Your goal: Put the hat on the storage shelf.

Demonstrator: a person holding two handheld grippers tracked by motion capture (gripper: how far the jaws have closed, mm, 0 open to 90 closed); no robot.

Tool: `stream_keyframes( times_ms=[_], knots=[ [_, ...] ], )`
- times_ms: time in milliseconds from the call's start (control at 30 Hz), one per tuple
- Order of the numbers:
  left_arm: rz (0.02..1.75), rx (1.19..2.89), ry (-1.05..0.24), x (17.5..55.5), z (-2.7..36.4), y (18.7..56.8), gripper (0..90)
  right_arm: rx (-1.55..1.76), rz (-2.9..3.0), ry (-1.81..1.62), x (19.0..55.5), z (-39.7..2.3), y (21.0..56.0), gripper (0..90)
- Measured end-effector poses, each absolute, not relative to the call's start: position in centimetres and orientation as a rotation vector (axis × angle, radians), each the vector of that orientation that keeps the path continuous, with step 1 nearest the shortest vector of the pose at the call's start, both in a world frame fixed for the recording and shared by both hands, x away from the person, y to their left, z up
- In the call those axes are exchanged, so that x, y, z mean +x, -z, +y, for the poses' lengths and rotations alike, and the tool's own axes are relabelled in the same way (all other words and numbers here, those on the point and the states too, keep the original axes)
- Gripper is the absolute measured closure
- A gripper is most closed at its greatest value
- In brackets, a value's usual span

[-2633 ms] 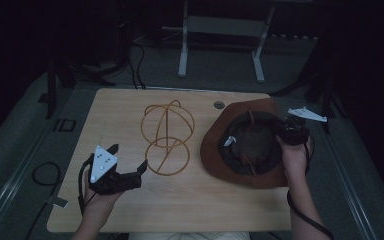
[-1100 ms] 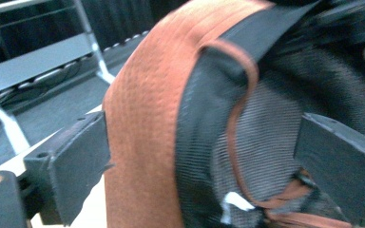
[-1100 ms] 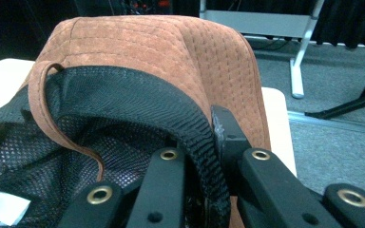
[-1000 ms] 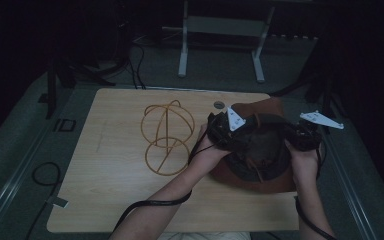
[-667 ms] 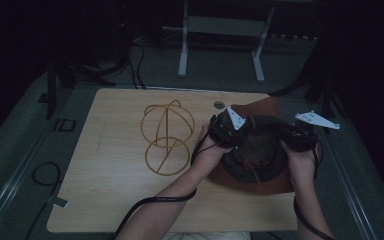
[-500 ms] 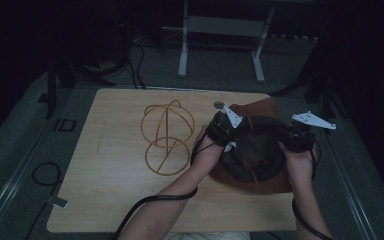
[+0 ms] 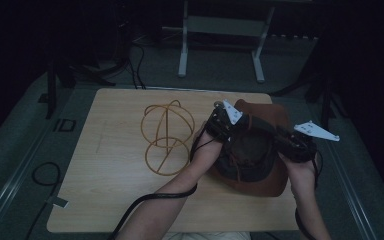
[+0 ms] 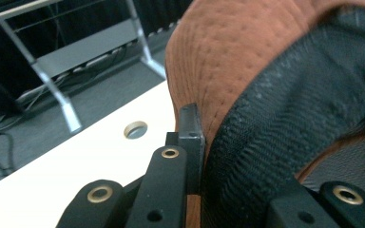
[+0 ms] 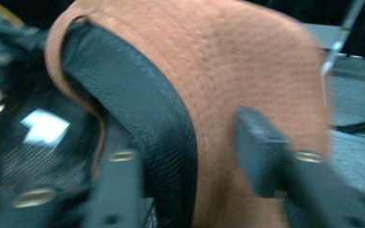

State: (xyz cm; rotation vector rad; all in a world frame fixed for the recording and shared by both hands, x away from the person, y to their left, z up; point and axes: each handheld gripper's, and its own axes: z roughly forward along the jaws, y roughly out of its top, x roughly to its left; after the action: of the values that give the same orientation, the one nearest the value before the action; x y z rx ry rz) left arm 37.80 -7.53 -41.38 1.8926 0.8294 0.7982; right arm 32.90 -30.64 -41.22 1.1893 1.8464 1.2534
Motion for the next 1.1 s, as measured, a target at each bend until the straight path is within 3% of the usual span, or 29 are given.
stream_keyframes(
  times_ms=[133, 233, 433, 733, 1100],
  knots=[
    [0.811, 1.888, -0.814, 37.6, -7.5, 41.4, 86.4, 1.146, 1.902, -1.267, 31.8, -31.1, 41.5, 39.6],
    [0.792, 1.878, -0.820, 37.5, -7.5, 41.4, 86.3, 1.112, 1.903, -1.284, 30.7, -31.8, 41.2, 36.4],
    [0.751, 1.837, -0.796, 36.5, -6.9, 41.3, 86.3, 1.147, 1.793, -1.276, 29.8, -35.2, 40.5, 39.3],
    [0.605, 1.754, -0.652, 34.4, -5.8, 39.9, 86.1, 1.258, 1.688, -1.252, 30.3, -40.6, 41.1, 42.5],
    [0.370, 1.678, -0.491, 33.2, -4.5, 39.0, 86.1, 1.159, 1.813, -1.375, 30.4, -39.2, 41.8, 43.3]
  ],
)
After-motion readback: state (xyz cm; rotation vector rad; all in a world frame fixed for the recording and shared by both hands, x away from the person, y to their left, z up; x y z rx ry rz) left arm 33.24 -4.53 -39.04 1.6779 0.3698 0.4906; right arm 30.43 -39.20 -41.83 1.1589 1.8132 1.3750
